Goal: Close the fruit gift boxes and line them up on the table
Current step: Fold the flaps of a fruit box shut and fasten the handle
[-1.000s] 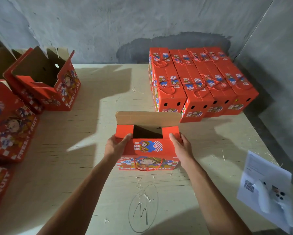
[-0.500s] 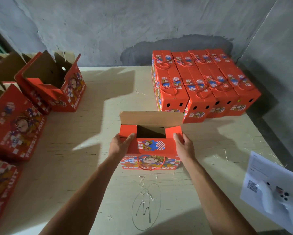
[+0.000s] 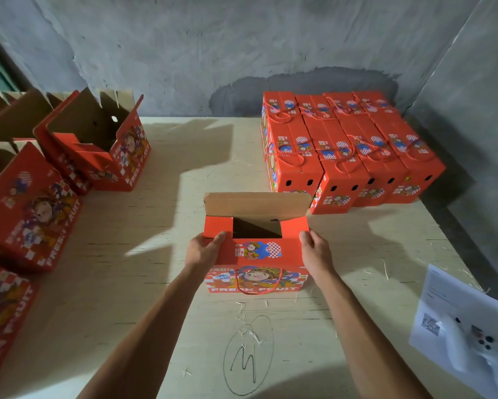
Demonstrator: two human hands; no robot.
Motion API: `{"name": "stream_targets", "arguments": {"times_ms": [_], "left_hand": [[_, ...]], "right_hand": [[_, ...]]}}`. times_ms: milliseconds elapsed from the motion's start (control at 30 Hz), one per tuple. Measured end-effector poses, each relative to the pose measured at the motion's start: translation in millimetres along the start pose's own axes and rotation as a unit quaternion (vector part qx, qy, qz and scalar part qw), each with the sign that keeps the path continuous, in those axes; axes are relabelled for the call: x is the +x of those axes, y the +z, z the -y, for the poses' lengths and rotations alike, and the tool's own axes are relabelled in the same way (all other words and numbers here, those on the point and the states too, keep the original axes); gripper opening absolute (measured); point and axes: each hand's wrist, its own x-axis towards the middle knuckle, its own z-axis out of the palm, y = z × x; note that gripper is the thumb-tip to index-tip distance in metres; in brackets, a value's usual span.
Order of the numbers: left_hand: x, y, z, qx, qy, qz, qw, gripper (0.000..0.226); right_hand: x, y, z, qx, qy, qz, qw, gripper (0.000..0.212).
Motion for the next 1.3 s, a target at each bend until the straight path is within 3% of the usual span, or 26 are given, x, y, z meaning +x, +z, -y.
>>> {"name": "stream_targets", "arguments": {"times_ms": [167,267,333,400,500,633,733,800,867,933,1067,1167,1300], "left_hand": [[4.0,-0.3,2.4,0.022,0.02,-0.017,0.999,0.052],[11.4,-3.7,-11.5,0.054,0.034,-0.031,0.997,0.035],[16.2,-5.5,-23.5,0.126,0.086,-0.071,0.986,0.03],[15.7,-6.2,-30.8,0.196,0.112,-0.114,0.967,0.041],[5.7,-12.2,-26.0,0.201,0.125,-0.158,0.958,0.06],[-24.9,-3.5,-3.3,0.182,0.19,-0.19,0.946,0.081],[-49.6,18.1,8.8,0.08,0.084,-0.187,0.975,0.107],[-62.2,32.4,14.7,0.022,0.05,-0.152,0.987,0.098],[-75.3,47.5,20.4,-0.051,0.052,-0.121,0.99,0.089],[-86.7,61.8,23.4,-0.087,0.044,-0.109,0.989,0.081],[-84.1,65.7,22.9,-0.118,0.055,-0.104,0.986,0.058],[-71.8,52.3,14.5,-0.078,0.118,-0.096,0.985,0.042],[-38.8,35.4,-2.2,-0.024,0.133,-0.065,0.989,0.026]], "right_hand": [[-0.3,4.7,0.1,-0.011,-0.011,-0.053,0.998,0.032],[-7.1,11.6,6.4,-0.044,-0.011,-0.102,0.994,0.031],[-12.8,12.2,7.9,-0.077,-0.021,-0.107,0.991,0.026],[-17.8,5.5,7.6,-0.117,-0.032,-0.084,0.989,0.027],[-21.1,-7.8,2.2,-0.155,-0.081,-0.026,0.984,0.03],[-20.4,-10.1,5.9,-0.208,-0.098,-0.048,0.972,0.047],[-16.9,-10.7,13.6,-0.286,-0.094,-0.094,0.949,0.056],[-11.2,-20.1,22.2,-0.265,-0.108,-0.101,0.953,0.05],[-8.9,-29.3,32.9,-0.137,-0.152,-0.048,0.978,0.028],[-11.0,-35.4,42.8,-0.086,-0.21,-0.022,0.974,0.011],[-12.3,-33.3,42.0,-0.139,-0.22,-0.063,0.963,0.055],[-18.9,-34.7,38.2,-0.165,-0.228,-0.072,0.957,0.058],[-29.9,-34.4,36.0,-0.11,-0.262,0.014,0.959,0.05]]}}
